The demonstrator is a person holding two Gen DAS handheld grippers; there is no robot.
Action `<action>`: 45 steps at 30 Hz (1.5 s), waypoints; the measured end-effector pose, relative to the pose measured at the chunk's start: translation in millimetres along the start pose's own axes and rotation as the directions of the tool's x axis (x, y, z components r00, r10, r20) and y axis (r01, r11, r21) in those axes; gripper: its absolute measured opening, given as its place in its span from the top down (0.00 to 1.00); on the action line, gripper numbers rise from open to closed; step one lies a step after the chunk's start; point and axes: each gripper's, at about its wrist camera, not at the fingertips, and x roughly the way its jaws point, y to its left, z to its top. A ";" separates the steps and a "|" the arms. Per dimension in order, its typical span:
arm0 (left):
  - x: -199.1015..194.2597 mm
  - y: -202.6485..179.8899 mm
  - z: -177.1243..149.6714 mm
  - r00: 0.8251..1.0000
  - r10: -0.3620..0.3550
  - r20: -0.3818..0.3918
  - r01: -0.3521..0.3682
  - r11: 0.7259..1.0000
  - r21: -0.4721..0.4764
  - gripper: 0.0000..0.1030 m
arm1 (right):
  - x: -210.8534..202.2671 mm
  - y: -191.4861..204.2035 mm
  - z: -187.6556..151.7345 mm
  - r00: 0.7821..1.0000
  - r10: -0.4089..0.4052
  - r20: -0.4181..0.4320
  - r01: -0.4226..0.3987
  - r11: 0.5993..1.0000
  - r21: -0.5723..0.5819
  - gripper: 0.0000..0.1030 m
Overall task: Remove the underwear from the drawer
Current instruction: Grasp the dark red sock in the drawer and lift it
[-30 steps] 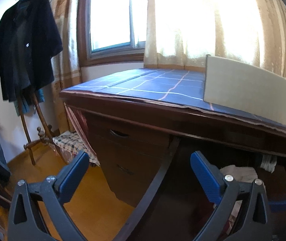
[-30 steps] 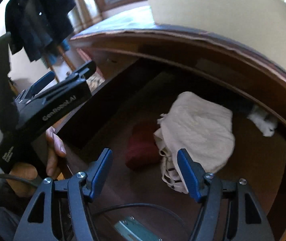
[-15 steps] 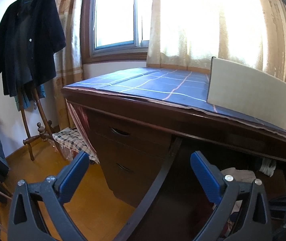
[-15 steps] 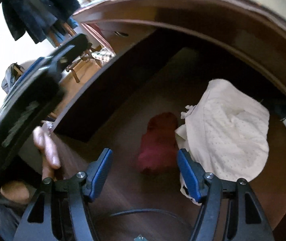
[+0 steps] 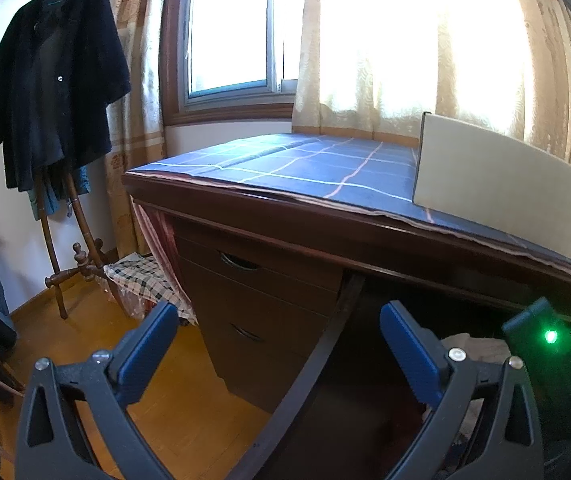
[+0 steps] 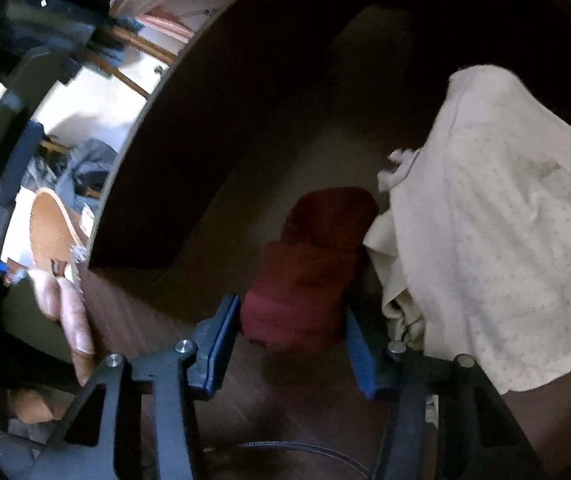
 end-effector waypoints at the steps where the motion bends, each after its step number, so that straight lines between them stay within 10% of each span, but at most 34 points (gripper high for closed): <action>1: 0.0 -0.6 0.1 1.000 0.001 0.000 -0.001 1.000 0.002 0.00 | -0.7 -1.8 -0.2 1.000 0.010 0.004 -0.010 1.000 0.009 0.50; 14: -1.3 -6.0 1.2 1.000 0.003 0.001 -0.003 1.000 0.029 0.00 | -22.6 25.5 -19.6 0.990 -0.079 0.121 0.088 0.993 -0.078 0.55; 24: -2.1 -9.8 1.5 1.000 0.013 0.004 -0.013 0.999 0.048 0.00 | -80.4 41.8 -73.1 0.870 -0.220 0.442 0.224 0.974 0.045 0.56; 45: -3.7 -10.0 1.9 1.000 0.015 0.005 -0.016 0.998 0.066 0.00 | -100.2 36.2 -113.3 0.777 -0.282 0.563 0.277 0.956 0.097 0.56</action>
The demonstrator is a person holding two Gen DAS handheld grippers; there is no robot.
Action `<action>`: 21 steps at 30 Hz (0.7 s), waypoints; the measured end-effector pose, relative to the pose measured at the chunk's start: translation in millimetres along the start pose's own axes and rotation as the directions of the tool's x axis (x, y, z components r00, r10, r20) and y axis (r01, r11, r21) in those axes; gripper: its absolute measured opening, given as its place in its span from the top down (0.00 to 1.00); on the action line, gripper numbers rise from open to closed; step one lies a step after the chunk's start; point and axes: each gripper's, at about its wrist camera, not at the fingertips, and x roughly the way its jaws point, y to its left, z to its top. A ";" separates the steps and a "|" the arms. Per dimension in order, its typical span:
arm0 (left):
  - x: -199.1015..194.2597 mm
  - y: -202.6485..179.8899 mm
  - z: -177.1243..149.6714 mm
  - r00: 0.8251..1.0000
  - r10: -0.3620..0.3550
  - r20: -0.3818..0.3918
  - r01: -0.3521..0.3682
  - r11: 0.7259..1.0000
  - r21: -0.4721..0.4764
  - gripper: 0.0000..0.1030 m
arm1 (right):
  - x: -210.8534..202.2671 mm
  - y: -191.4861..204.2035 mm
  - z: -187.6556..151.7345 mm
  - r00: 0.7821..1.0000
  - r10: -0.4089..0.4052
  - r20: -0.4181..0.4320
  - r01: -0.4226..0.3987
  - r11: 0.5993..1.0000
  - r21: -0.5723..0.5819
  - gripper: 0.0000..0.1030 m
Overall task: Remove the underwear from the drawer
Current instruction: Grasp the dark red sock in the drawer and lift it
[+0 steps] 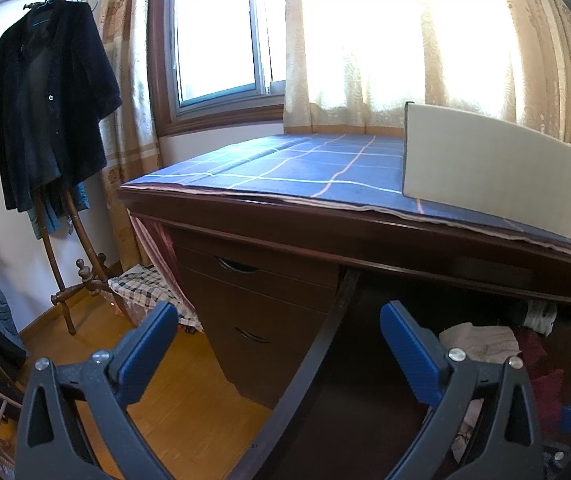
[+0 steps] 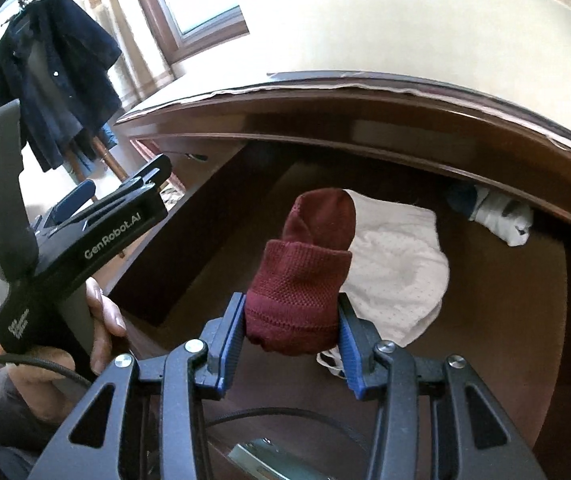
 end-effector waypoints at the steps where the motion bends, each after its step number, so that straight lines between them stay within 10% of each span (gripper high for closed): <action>1: -0.2 0.3 -0.1 1.000 0.001 0.000 -0.001 1.000 0.000 0.00 | -2.0 0.3 -2.6 1.000 -0.008 0.008 0.008 1.000 -0.003 0.56; 21: 1.2 -0.8 3.4 1.000 -0.001 -0.002 0.001 1.000 0.001 0.00 | -41.8 12.2 -8.3 0.985 -0.071 0.156 0.079 0.996 -0.047 0.56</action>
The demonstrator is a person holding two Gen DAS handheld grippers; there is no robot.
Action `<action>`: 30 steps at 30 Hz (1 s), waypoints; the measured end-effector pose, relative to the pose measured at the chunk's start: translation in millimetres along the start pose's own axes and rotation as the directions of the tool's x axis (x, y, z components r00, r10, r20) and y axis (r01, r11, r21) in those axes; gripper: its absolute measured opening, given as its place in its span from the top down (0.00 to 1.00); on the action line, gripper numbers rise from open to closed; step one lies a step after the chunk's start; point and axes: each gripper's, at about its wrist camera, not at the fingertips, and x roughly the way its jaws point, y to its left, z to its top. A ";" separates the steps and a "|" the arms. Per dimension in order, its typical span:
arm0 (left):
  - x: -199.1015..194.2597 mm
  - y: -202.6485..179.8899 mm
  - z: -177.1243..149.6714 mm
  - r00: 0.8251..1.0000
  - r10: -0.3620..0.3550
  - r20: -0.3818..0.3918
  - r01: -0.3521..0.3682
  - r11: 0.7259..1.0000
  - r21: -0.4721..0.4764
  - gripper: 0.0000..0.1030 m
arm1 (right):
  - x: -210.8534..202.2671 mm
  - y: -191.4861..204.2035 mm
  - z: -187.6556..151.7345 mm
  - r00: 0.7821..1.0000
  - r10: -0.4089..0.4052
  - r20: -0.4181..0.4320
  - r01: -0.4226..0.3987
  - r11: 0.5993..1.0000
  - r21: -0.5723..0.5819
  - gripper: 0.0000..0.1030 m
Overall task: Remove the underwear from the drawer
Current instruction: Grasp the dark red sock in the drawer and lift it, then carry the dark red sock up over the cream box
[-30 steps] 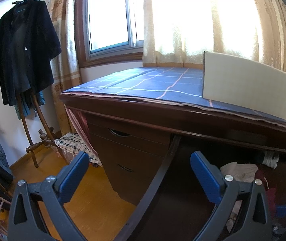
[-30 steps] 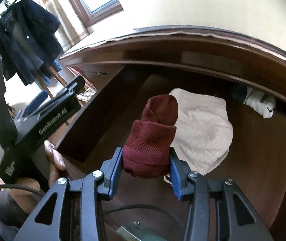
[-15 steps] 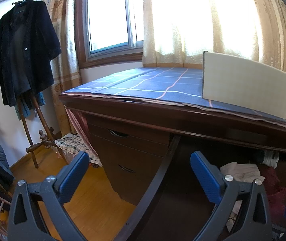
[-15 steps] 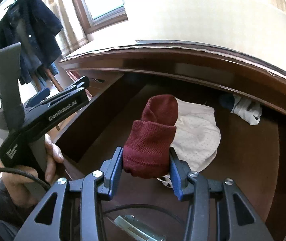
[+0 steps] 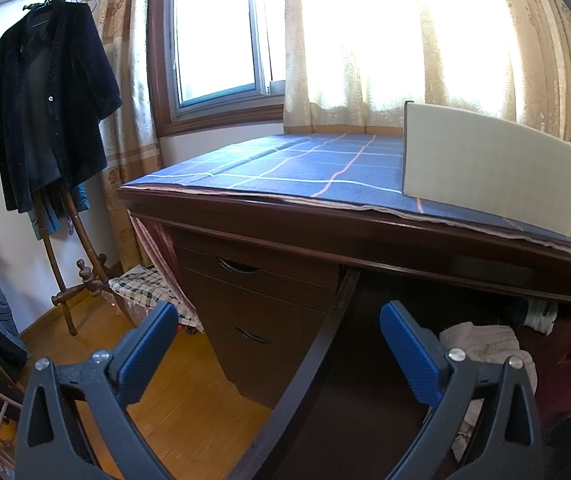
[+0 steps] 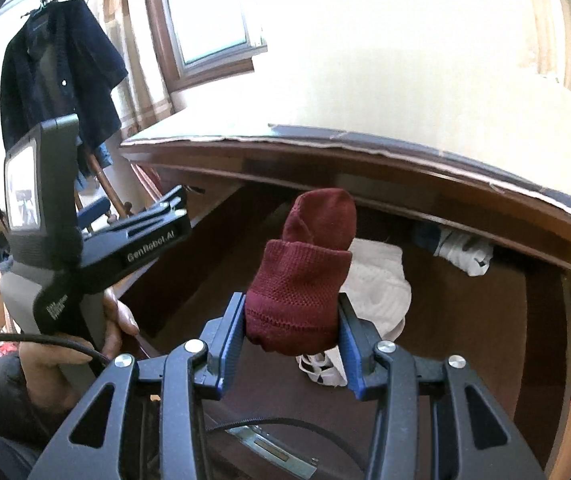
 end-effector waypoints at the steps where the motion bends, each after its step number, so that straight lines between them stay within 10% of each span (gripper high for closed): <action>1: 0.1 0.5 0.4 1.000 -0.002 0.000 0.002 1.000 0.000 0.00 | -2.6 -0.7 2.0 1.000 -0.002 0.010 0.002 1.000 0.002 0.56; 30: 3.5 -4.3 5.4 1.000 -0.008 0.004 0.008 1.000 0.015 0.00 | -77.5 -14.4 122.4 0.937 -0.119 0.328 0.141 0.989 -0.044 0.56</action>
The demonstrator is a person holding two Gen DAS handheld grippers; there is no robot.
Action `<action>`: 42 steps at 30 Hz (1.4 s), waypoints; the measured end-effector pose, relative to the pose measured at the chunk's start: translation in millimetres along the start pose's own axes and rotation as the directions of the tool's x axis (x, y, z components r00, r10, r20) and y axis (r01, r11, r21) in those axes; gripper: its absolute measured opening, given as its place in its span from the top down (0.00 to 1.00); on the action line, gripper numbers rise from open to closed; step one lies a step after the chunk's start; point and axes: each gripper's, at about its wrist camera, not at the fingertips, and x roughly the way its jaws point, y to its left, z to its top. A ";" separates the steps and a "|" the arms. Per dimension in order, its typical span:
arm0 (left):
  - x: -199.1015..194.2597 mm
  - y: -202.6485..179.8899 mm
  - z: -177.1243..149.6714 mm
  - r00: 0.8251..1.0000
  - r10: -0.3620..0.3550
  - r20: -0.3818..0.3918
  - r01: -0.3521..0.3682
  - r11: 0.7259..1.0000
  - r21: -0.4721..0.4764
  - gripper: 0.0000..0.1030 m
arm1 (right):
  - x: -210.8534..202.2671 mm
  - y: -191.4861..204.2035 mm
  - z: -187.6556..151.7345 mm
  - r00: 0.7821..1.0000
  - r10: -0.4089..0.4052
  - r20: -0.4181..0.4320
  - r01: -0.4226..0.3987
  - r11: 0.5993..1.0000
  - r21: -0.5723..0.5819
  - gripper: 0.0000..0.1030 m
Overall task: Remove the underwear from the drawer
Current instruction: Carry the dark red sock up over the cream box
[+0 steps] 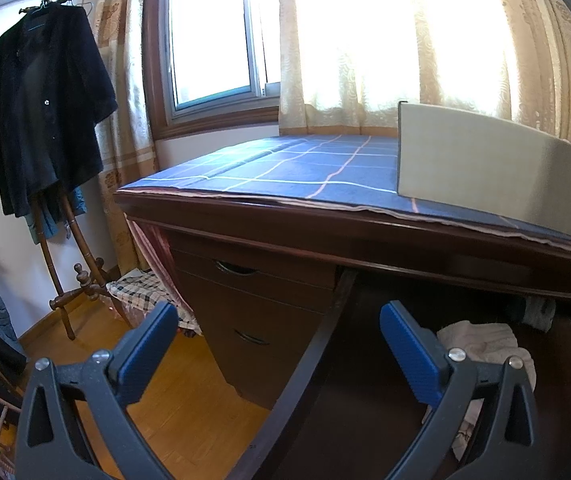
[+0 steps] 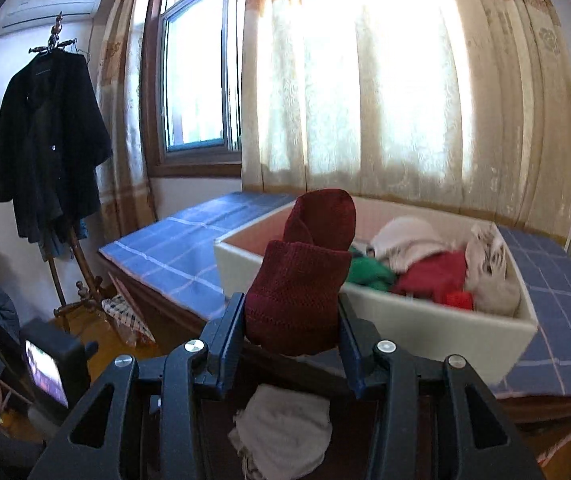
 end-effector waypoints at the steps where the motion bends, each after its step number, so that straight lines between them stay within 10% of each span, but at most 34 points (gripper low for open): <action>1: -0.6 -1.2 -1.1 1.000 -0.002 0.001 0.002 1.000 0.001 0.00 | 1.9 -1.0 2.7 1.000 0.000 0.006 0.000 1.000 -0.001 0.56; 23: 0.5 -3.0 -2.7 1.000 -0.018 0.010 0.018 1.000 0.007 0.00 | 68.3 -24.9 80.6 0.978 -0.192 0.075 0.196 0.979 -0.054 0.56; 42: 3.2 -8.0 -3.8 1.000 -0.027 -0.004 0.027 0.999 0.024 0.00 | 182.5 -67.5 116.3 0.928 -0.330 -0.174 0.326 0.944 -0.054 0.56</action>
